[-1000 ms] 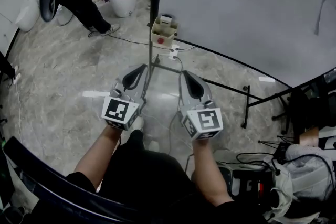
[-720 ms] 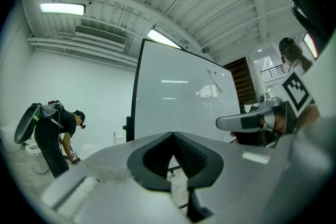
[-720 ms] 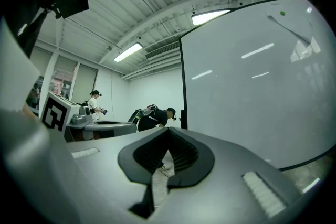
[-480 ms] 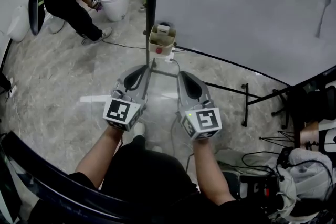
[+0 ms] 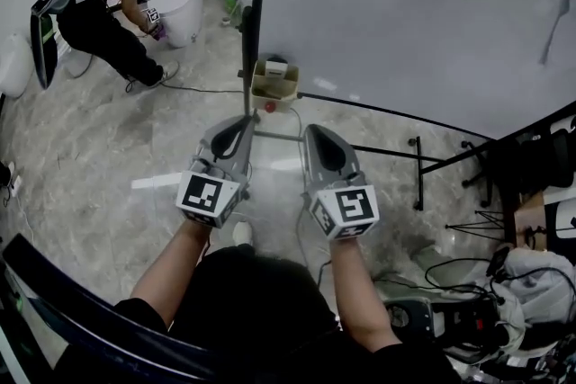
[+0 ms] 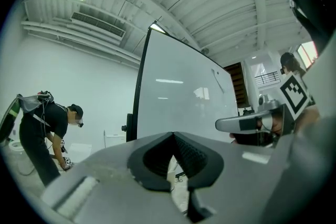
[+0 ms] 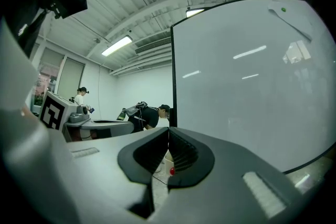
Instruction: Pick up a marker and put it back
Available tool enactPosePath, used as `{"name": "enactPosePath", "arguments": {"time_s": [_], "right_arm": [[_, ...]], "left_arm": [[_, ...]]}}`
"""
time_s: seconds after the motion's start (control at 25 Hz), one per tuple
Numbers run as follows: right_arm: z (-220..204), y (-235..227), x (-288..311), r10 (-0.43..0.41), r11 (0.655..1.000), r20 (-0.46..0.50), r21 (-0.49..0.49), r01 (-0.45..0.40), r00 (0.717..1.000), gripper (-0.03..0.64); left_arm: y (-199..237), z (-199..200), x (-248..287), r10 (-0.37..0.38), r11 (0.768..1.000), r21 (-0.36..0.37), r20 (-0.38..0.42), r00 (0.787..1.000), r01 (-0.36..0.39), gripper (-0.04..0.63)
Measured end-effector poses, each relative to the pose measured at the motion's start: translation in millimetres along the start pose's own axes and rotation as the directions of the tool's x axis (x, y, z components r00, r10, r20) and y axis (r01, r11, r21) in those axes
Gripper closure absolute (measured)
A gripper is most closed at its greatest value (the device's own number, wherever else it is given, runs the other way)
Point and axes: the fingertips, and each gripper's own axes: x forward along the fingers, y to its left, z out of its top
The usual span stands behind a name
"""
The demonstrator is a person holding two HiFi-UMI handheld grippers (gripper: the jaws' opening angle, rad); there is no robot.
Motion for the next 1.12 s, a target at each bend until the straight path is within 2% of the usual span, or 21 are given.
{"name": "enactPosePath", "arguments": {"time_s": [0.52, 0.84, 1.12], "right_arm": [[-12, 3, 39, -0.091, 0.996, -0.013, -0.007, 0.091, 0.996, 0.607], [-11, 1, 50, -0.089, 0.996, -0.023, 0.004, 0.089, 0.996, 0.607], [-14, -14, 63, -0.064, 0.998, -0.023, 0.01, 0.065, 0.998, 0.606]], "left_arm": [[31, -4, 24, -0.102, 0.995, -0.006, 0.009, 0.995, 0.102, 0.592], [35, -1, 26, -0.097, 0.995, -0.014, 0.01, 0.995, 0.097, 0.592], [39, -2, 40, -0.062, 0.998, -0.012, 0.002, 0.998, 0.062, 0.592]]}}
